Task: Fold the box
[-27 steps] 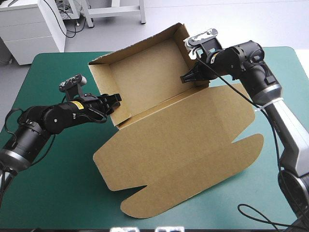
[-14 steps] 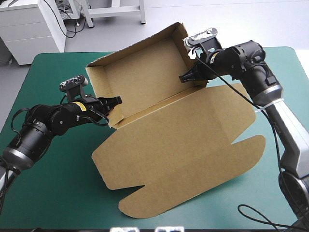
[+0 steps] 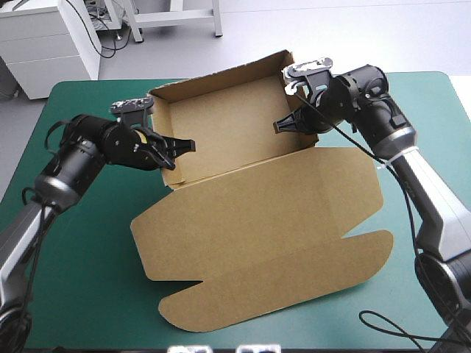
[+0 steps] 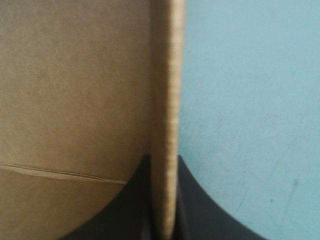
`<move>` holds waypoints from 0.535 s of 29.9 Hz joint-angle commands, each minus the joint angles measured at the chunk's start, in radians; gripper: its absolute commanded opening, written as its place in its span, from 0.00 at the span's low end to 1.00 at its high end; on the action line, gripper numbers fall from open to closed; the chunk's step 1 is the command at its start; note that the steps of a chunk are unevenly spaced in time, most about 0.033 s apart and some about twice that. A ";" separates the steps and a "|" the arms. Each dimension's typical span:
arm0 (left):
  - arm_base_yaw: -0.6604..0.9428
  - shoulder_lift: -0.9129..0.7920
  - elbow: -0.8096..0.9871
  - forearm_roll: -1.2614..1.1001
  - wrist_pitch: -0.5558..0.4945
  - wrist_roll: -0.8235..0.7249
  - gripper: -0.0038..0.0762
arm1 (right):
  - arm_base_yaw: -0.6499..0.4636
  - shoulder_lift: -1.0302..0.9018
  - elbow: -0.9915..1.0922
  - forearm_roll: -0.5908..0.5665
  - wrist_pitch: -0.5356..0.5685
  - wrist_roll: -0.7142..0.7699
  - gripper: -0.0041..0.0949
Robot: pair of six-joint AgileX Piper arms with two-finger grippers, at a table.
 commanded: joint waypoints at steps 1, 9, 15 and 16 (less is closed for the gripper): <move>0.002 0.072 -0.154 0.074 0.102 0.086 0.04 | -0.023 -0.002 -0.033 -0.092 0.023 -0.010 0.02; 0.004 0.312 -0.376 0.095 0.262 0.180 0.04 | -0.023 0.134 -0.030 -0.071 0.082 -0.010 0.02; 0.004 0.419 -0.399 0.095 0.262 0.213 0.04 | -0.023 0.210 -0.030 -0.074 0.080 -0.010 0.02; 0.004 0.434 -0.399 0.105 0.262 0.216 0.04 | -0.023 0.219 -0.030 -0.076 0.078 -0.010 0.02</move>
